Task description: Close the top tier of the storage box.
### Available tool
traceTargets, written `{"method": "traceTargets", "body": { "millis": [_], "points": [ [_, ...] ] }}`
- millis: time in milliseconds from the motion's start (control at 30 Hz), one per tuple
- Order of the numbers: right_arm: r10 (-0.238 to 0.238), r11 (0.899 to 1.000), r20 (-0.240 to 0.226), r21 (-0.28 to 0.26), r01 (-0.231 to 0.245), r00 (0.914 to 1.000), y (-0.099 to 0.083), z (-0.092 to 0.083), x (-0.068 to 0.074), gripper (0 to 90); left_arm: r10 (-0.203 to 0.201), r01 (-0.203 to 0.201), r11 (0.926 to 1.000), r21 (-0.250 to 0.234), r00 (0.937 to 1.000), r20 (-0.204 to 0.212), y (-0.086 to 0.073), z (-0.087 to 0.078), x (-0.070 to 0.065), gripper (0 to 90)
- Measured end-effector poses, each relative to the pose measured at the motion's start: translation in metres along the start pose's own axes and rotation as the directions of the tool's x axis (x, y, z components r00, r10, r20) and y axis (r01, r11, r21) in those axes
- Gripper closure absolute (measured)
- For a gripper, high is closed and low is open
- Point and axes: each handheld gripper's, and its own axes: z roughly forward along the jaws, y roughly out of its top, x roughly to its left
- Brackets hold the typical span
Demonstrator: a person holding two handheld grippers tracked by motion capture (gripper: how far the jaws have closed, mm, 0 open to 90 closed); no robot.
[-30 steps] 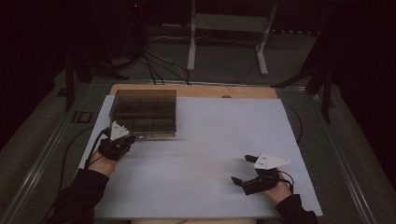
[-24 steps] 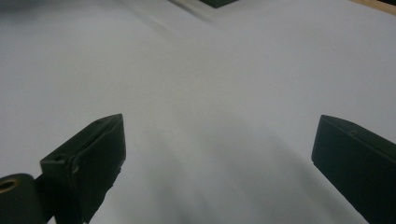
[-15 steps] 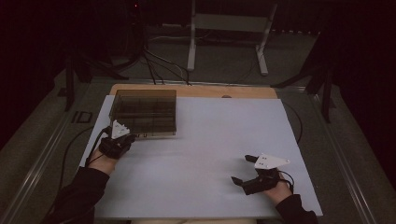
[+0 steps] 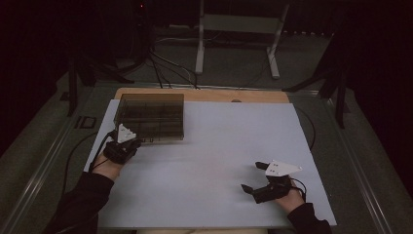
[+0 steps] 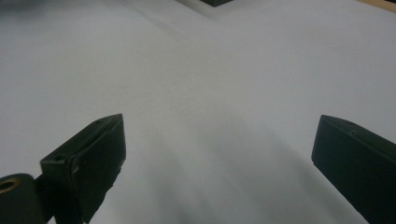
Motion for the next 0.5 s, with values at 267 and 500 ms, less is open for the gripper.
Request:
{"method": "traceTargets", "body": {
  "millis": [267,500],
  "points": [
    [-0.002,1.000,0.003,0.001,0.002,1.0000,0.0000,-0.0002,0.0000,2.9,0.001,-0.001,1.0000,-0.001,1.0000,-0.002,0.0025,0.0001,0.0022,90.0],
    [-0.005,1.000,0.003,0.001,0.005,1.0000,0.0001,-0.0003,0.0001,2.9,0.004,-0.004,1.0000,-0.006,1.0000,0.000,0.0050,0.0007,0.0034,90.0]
  ]
}}
